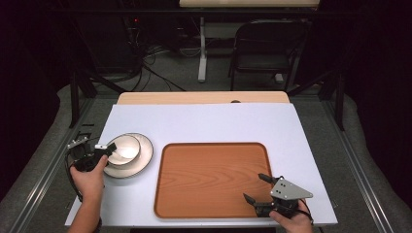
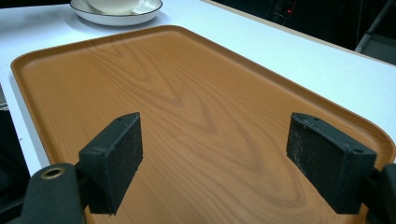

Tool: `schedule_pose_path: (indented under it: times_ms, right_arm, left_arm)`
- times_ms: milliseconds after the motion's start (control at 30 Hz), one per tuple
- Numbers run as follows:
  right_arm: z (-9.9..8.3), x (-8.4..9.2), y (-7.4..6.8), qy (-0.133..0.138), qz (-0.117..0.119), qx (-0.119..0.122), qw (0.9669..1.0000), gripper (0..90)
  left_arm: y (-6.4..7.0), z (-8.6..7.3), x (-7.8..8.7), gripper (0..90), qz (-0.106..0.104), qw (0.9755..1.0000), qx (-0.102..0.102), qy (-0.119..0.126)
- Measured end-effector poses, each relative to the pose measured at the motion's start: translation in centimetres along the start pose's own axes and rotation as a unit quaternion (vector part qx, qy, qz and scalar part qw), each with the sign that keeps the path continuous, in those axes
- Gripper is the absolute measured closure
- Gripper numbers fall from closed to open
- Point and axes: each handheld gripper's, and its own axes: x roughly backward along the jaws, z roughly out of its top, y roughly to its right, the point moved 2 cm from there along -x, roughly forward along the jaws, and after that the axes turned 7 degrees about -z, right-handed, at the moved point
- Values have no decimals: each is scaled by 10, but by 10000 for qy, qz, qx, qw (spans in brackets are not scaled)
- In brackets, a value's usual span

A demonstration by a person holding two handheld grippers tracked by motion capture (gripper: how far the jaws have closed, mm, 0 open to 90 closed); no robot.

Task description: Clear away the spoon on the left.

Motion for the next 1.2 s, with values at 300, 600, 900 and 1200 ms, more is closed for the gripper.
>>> schedule_pose_path:
  times_ms: [300, 600, 900, 1200]
  right_arm:
    - [0, 0, 0, 0, 1, 2, 10000, 183]
    - [0, 0, 0, -3, 0, 8, 10000, 183]
    - [0, 0, 0, -3, 8, 10, 10000, 183]
    - [0, -1, 0, -3, 9, -3, 10000, 183]
  left_arm:
    - [3, 1, 1, 589, -7, 10000, -49, 25]
    - [2, 2, 4, 651, -22, 9999, -32, 106]
    - [4, 6, 11, 716, -68, 9997, -33, 219]
    - [12, 10, 17, 774, -167, 9993, -108, 320]
